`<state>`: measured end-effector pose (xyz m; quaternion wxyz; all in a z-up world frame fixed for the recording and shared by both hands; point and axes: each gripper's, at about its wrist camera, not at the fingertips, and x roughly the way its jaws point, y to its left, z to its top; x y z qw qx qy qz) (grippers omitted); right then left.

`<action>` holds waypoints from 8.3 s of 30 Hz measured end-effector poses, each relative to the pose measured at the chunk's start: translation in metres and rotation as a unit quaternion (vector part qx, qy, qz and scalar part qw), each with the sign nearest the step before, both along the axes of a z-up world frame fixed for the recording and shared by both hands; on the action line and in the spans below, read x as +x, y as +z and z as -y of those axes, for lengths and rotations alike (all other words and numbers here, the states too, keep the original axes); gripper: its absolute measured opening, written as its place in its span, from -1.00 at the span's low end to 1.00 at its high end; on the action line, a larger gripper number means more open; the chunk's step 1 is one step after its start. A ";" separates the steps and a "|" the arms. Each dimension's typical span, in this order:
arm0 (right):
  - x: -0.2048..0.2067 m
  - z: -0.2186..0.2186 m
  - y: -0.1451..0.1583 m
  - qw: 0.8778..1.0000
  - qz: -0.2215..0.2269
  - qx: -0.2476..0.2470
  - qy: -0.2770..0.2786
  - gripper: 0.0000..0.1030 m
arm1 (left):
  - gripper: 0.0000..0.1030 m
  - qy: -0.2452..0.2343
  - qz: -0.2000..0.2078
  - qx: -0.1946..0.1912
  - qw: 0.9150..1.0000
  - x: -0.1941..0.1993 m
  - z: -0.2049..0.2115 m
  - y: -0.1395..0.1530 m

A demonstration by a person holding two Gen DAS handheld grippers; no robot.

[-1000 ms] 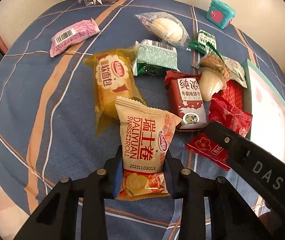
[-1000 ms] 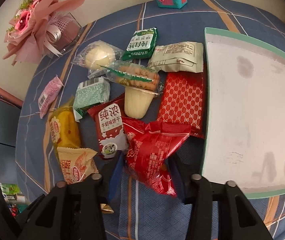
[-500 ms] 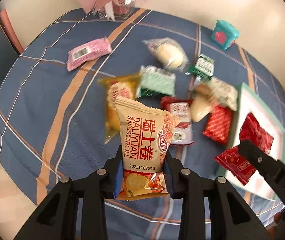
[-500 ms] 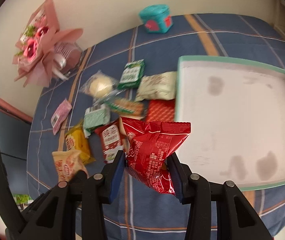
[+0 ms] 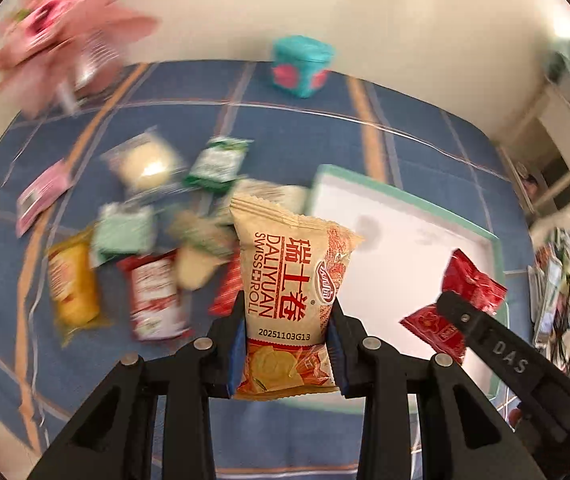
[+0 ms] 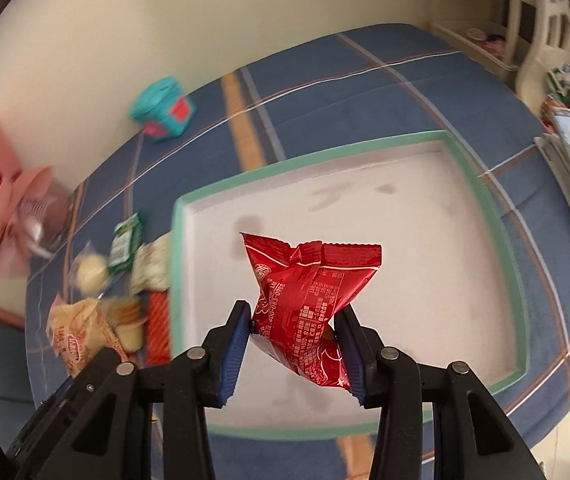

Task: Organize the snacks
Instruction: 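Lift both held snacks and carry them over the teal-rimmed white tray, then open the left tool to drop the Swiss roll while the right tool drops the red packet in the tray, then move both open tools back from the tray toward the snack pile, then grasp the yellow bread bag with the left tool while the right tool grasps the red-and-white milk biscuit pack, then lift both held snacks and carry them over the white tray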

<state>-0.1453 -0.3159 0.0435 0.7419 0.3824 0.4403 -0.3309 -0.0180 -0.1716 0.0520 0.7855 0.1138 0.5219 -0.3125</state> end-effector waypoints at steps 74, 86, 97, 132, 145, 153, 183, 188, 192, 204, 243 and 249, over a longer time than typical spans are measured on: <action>-0.018 -0.045 0.014 0.996 -0.013 -0.085 0.036 0.98 | 0.71 0.132 0.052 0.065 0.988 0.027 -0.086 0.003; -0.025 -0.059 0.020 0.995 -0.002 -0.095 0.029 0.98 | 0.71 0.171 0.048 0.065 0.982 0.032 -0.119 0.007; 0.018 -0.097 0.012 0.991 -0.005 -0.093 0.098 0.98 | 0.93 0.216 0.039 0.068 0.973 0.061 -0.160 -0.007; 0.146 -0.170 -0.053 0.971 -0.035 -0.032 0.235 0.63 | 0.80 0.242 -0.073 0.017 0.967 0.134 -0.178 -0.056; 0.175 -0.183 -0.072 0.963 -0.054 -0.041 0.261 0.21 | 0.39 0.226 -0.096 0.028 0.969 0.145 -0.163 -0.076; 0.193 -0.192 -0.078 0.959 -0.066 -0.067 0.266 0.17 | 0.12 0.225 -0.107 0.039 0.968 0.153 -0.149 -0.091; 0.176 -0.203 -0.015 0.961 0.000 -0.040 0.274 -0.19 | -0.21 0.230 -0.053 -0.033 0.971 0.122 -0.174 -0.008; 0.149 -0.188 -0.003 0.962 -0.003 -0.042 0.269 -0.19 | -0.21 0.223 -0.052 -0.041 0.973 0.116 -0.167 -0.005; 0.129 -0.178 0.003 0.965 -0.001 -0.032 0.261 -0.19 | -0.21 0.215 -0.047 -0.040 0.975 0.107 -0.162 0.000; 0.091 -0.130 0.018 0.977 0.001 -0.030 0.212 -0.19 | -0.21 0.186 -0.046 -0.036 0.981 0.083 -0.129 0.002; -0.041 0.029 -0.019 0.998 -0.055 0.015 -0.010 -0.18 | -0.21 -0.043 -0.020 0.039 0.998 -0.041 0.040 -0.031; -0.039 0.027 -0.026 0.998 -0.064 0.018 -0.004 -0.18 | -0.21 -0.040 -0.030 0.047 0.998 -0.038 0.044 -0.043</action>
